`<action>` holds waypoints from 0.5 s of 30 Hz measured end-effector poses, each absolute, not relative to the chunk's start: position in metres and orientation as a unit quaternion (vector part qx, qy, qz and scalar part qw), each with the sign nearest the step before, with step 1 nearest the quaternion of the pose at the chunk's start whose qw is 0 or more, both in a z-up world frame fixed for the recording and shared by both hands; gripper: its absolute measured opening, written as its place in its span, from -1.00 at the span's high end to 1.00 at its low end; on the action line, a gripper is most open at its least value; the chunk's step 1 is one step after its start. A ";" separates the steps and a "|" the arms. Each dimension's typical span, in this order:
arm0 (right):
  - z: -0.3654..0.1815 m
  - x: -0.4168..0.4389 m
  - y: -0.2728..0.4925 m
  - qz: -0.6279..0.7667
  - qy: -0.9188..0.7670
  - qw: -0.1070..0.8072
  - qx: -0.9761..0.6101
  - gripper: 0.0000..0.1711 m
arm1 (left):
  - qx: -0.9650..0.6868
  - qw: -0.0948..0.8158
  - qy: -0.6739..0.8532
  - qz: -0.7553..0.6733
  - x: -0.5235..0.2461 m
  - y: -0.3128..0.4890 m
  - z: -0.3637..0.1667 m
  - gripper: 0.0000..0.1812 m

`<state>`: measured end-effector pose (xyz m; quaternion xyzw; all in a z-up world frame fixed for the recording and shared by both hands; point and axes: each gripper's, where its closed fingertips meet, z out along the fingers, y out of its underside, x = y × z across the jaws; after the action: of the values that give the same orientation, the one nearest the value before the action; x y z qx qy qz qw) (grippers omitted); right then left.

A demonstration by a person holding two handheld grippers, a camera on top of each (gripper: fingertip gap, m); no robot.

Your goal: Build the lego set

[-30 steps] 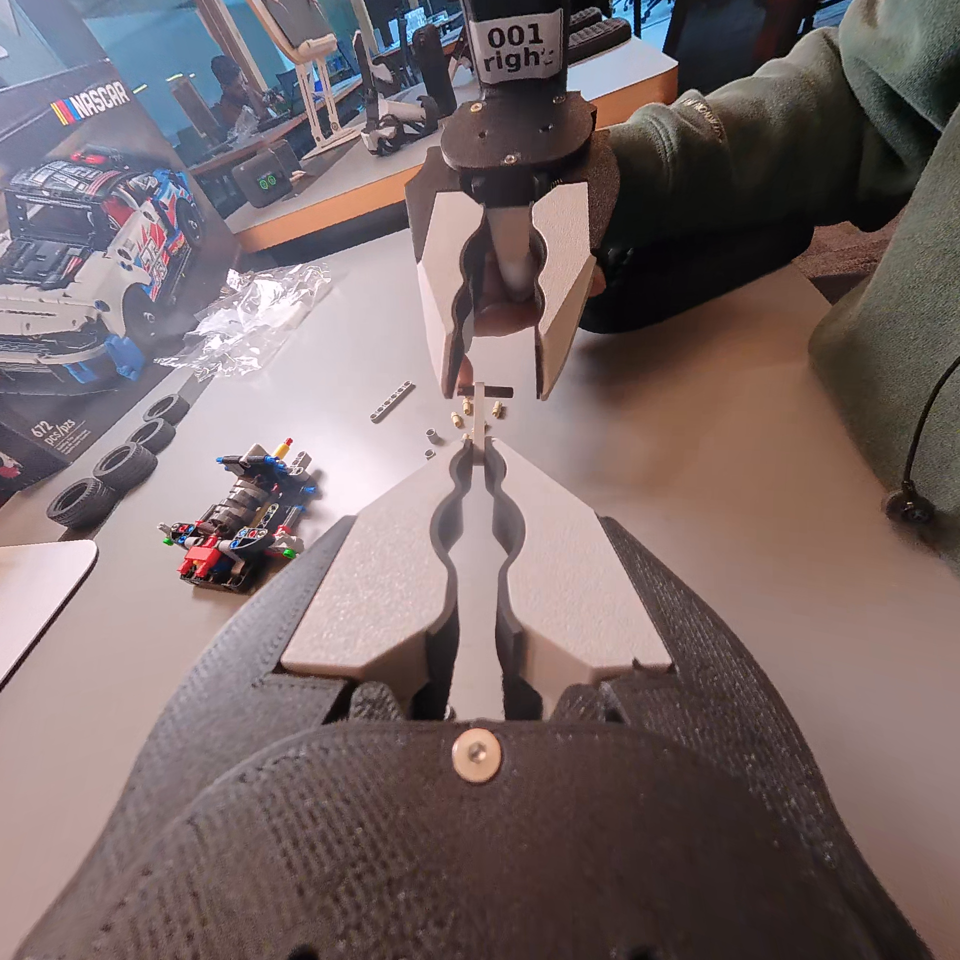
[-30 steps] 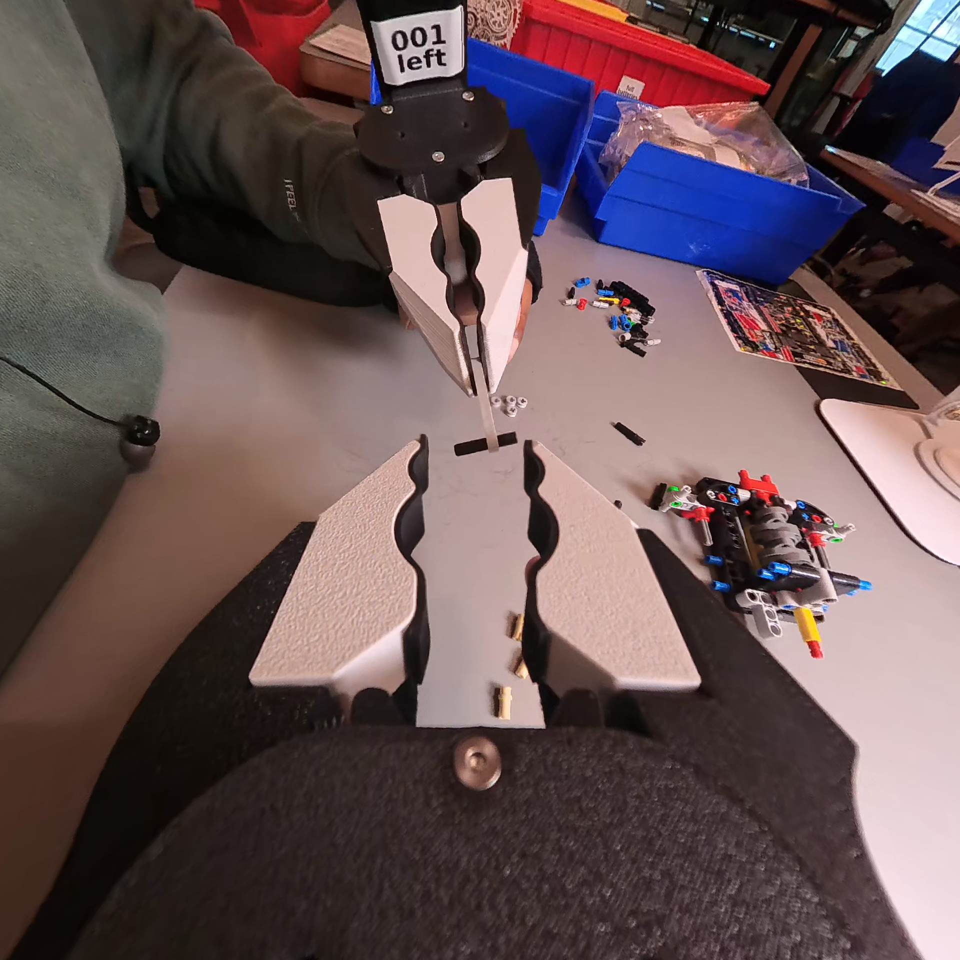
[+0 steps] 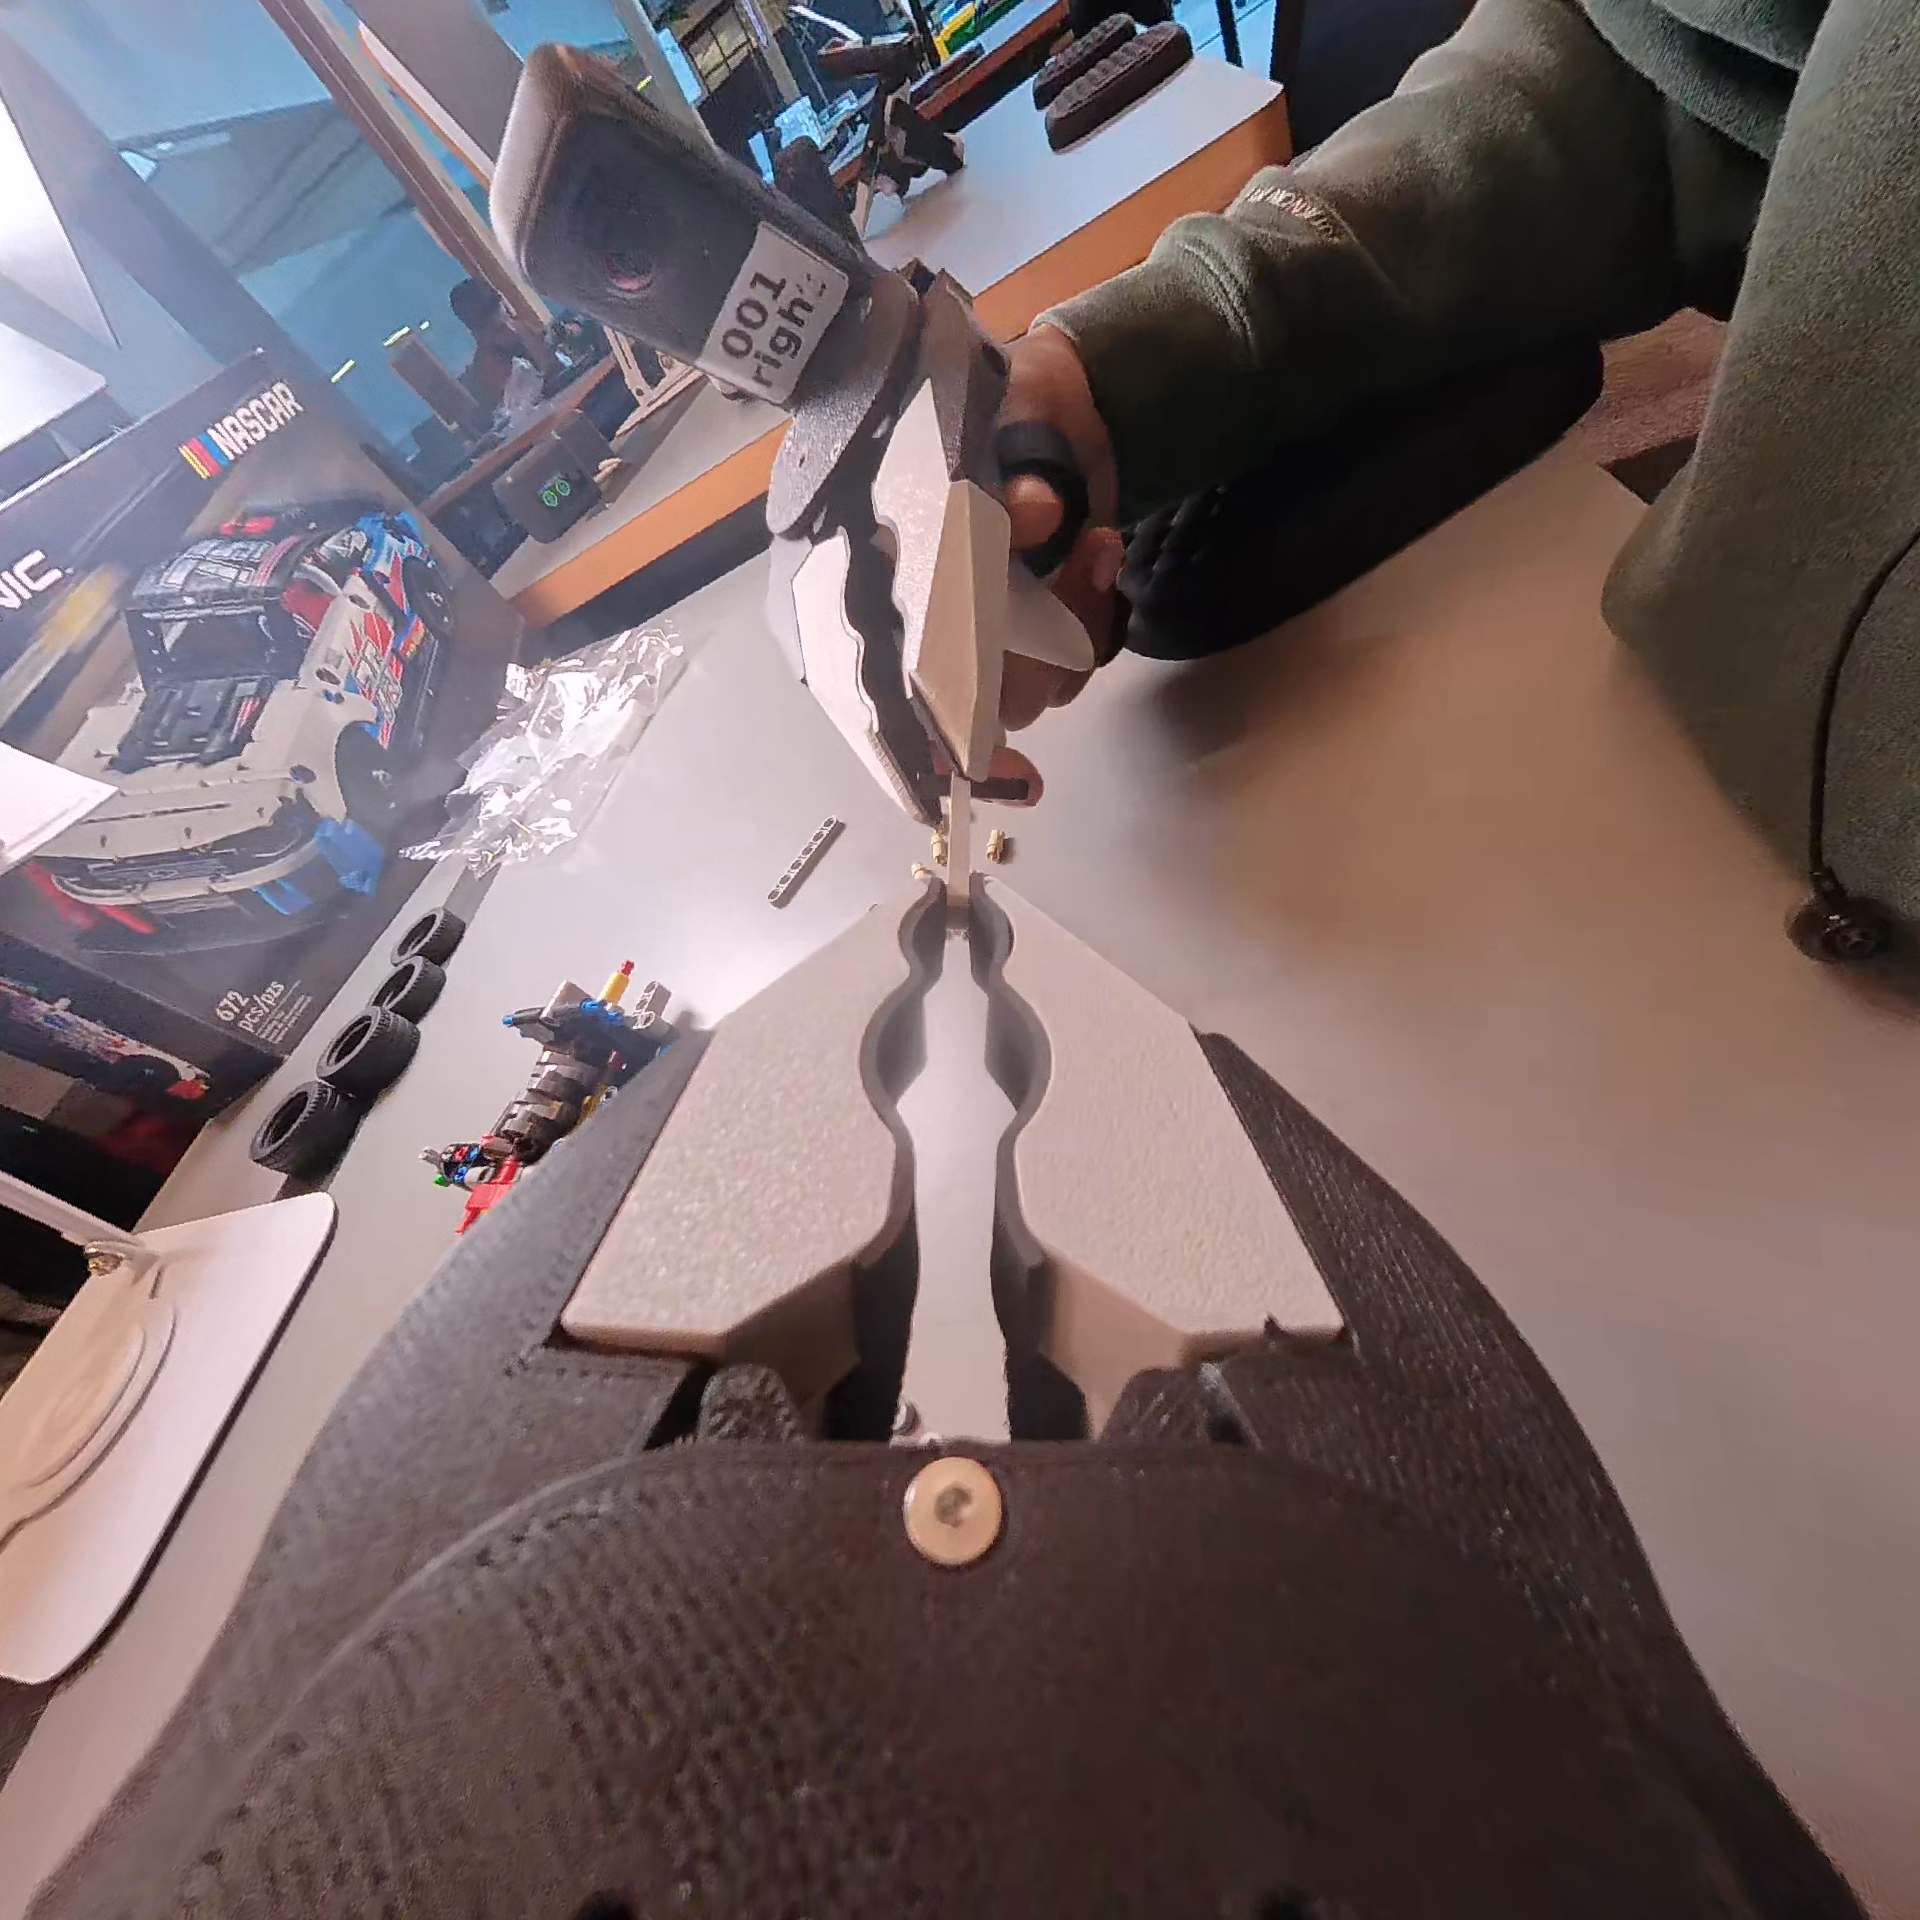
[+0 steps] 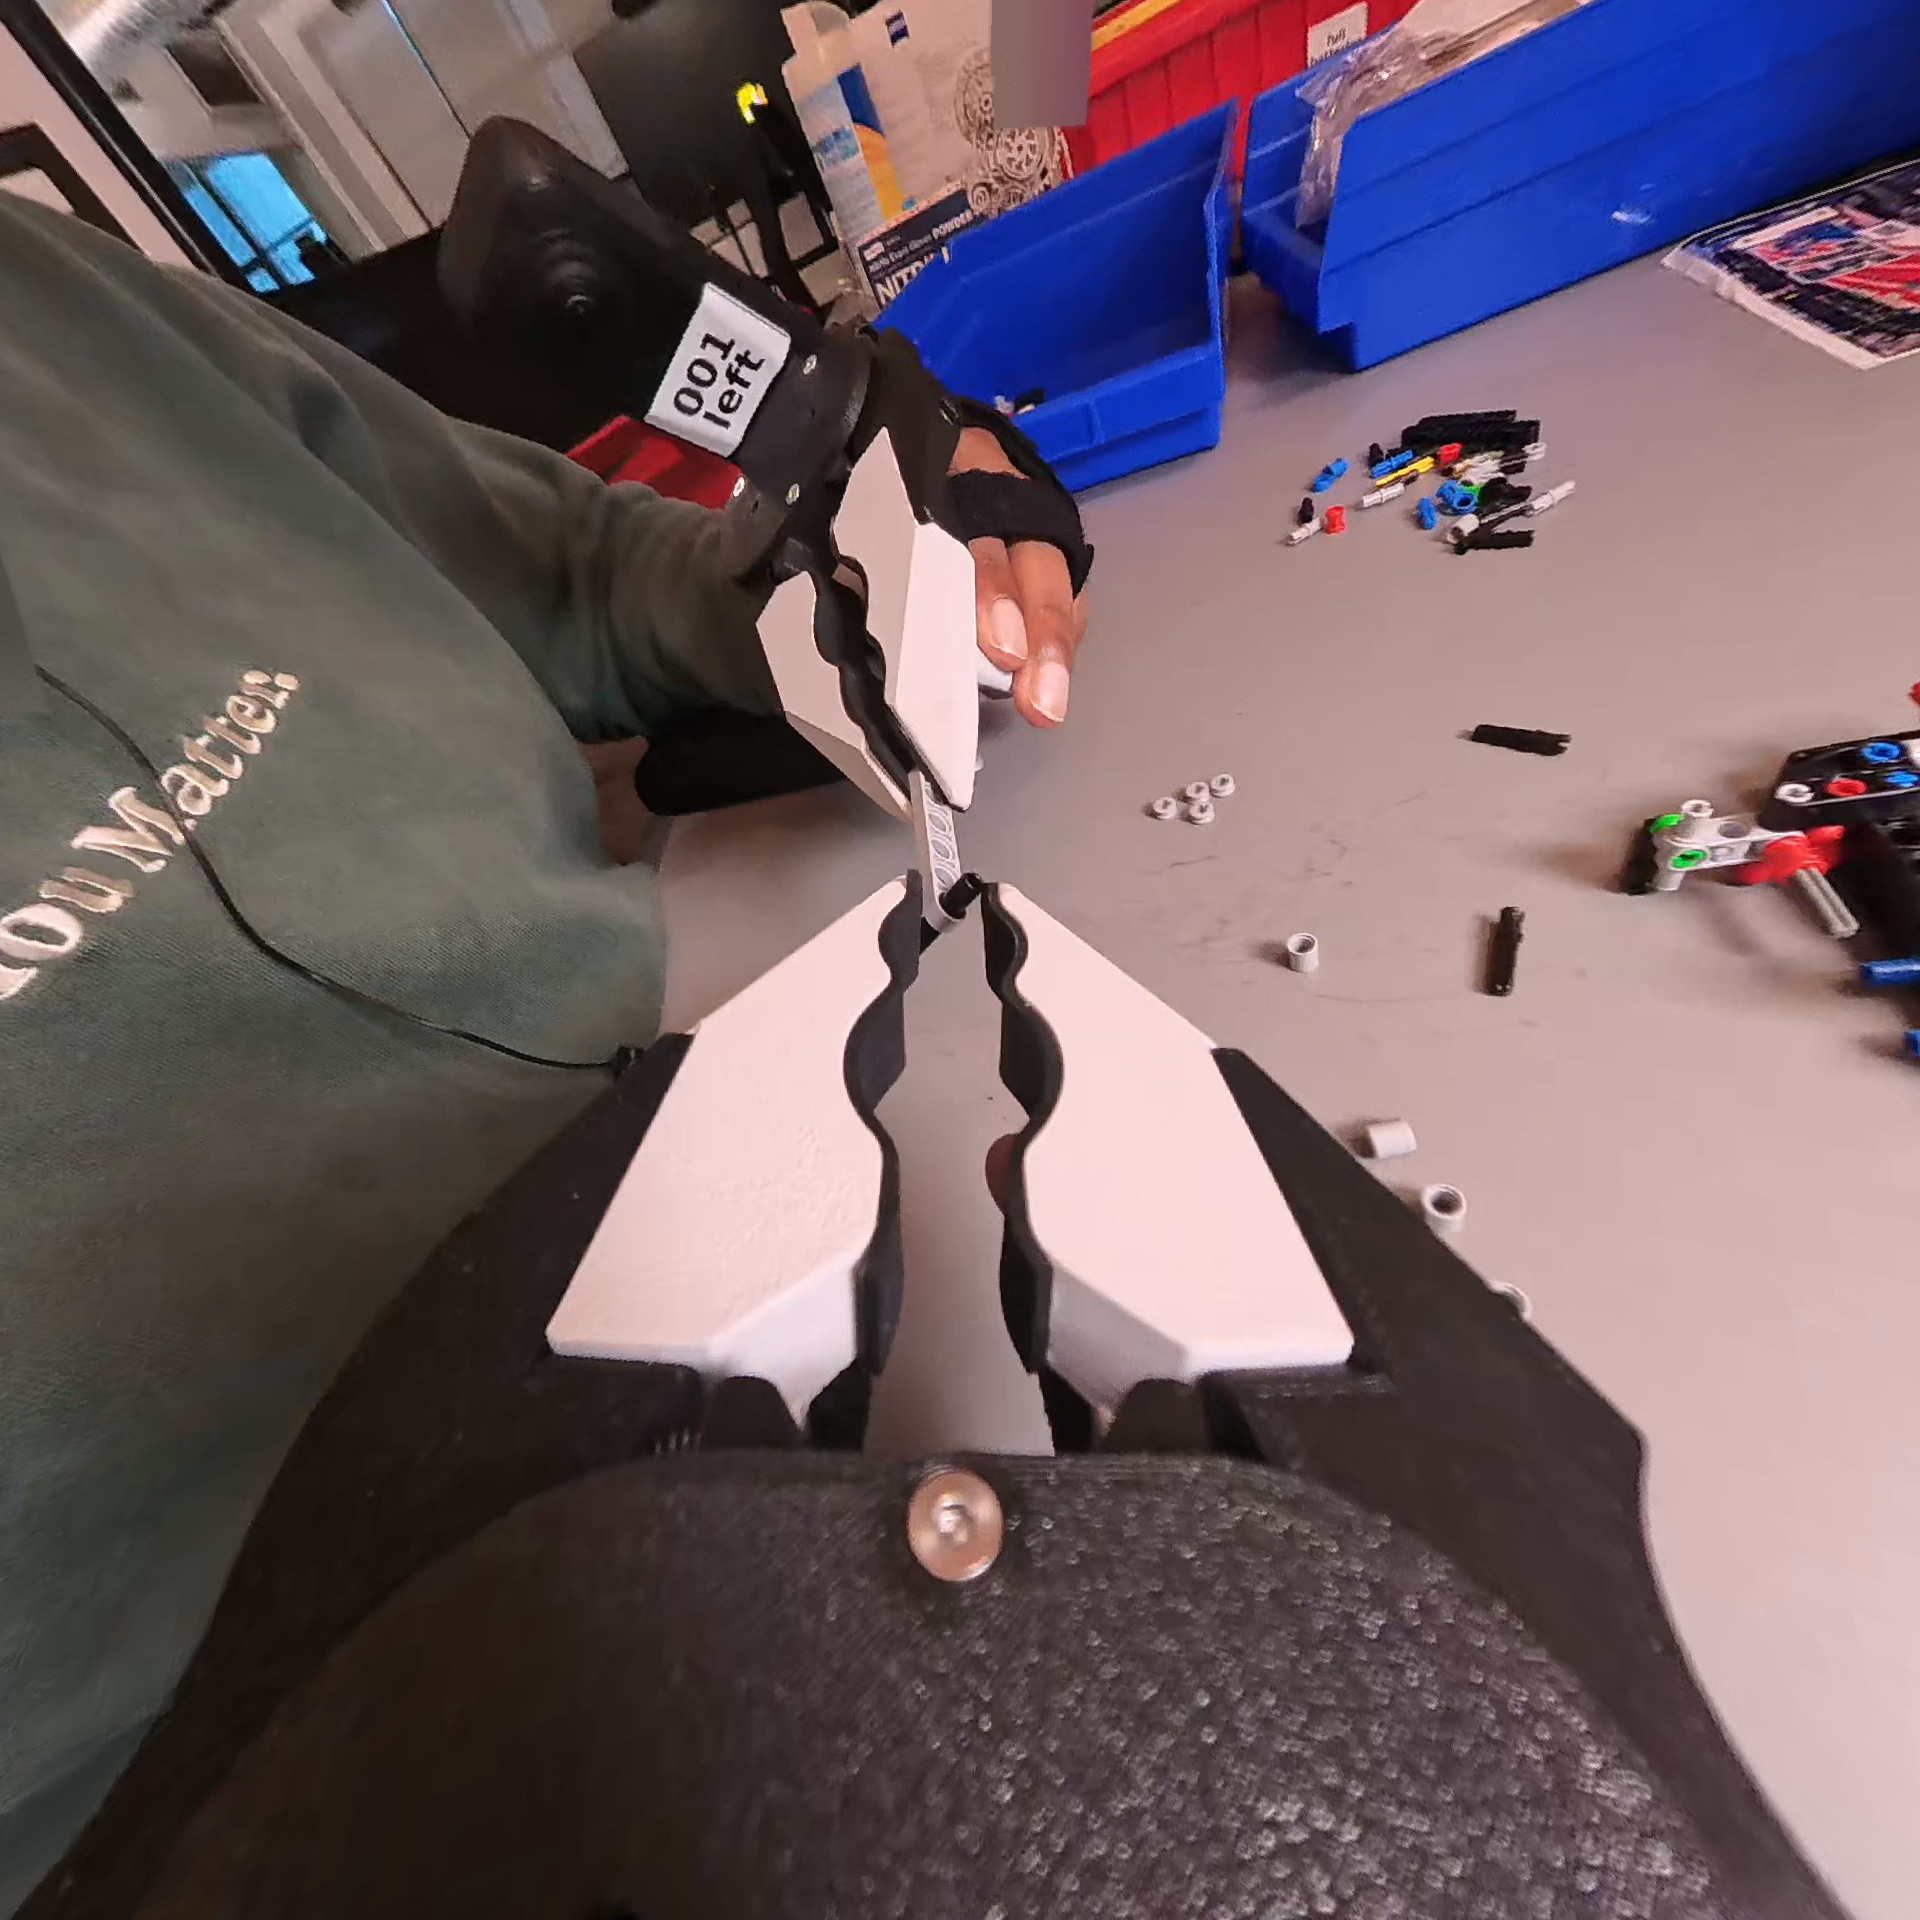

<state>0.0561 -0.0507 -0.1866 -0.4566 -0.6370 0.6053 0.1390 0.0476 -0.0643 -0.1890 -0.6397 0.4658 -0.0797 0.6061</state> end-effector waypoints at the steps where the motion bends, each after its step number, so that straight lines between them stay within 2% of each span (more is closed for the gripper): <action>1: -0.186 0.056 -0.051 0.607 -0.635 0.138 -0.457 0.90 | -0.638 0.608 0.466 -0.077 0.048 -0.064 -0.189 0.99; 7: -0.180 0.055 -0.051 0.634 -0.608 0.114 -0.464 0.87 | -0.625 0.622 0.468 -0.053 0.047 -0.063 -0.184 0.99; 15: -0.176 0.056 -0.052 0.648 -0.599 0.105 -0.459 0.94 | -0.616 0.633 0.467 -0.037 0.046 -0.063 -0.179 0.99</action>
<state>0.0563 -0.0521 -0.1761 -0.4589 -0.5989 0.6478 0.1051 0.0462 -0.0627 -0.1786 -0.6160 0.4673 -0.0374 0.6331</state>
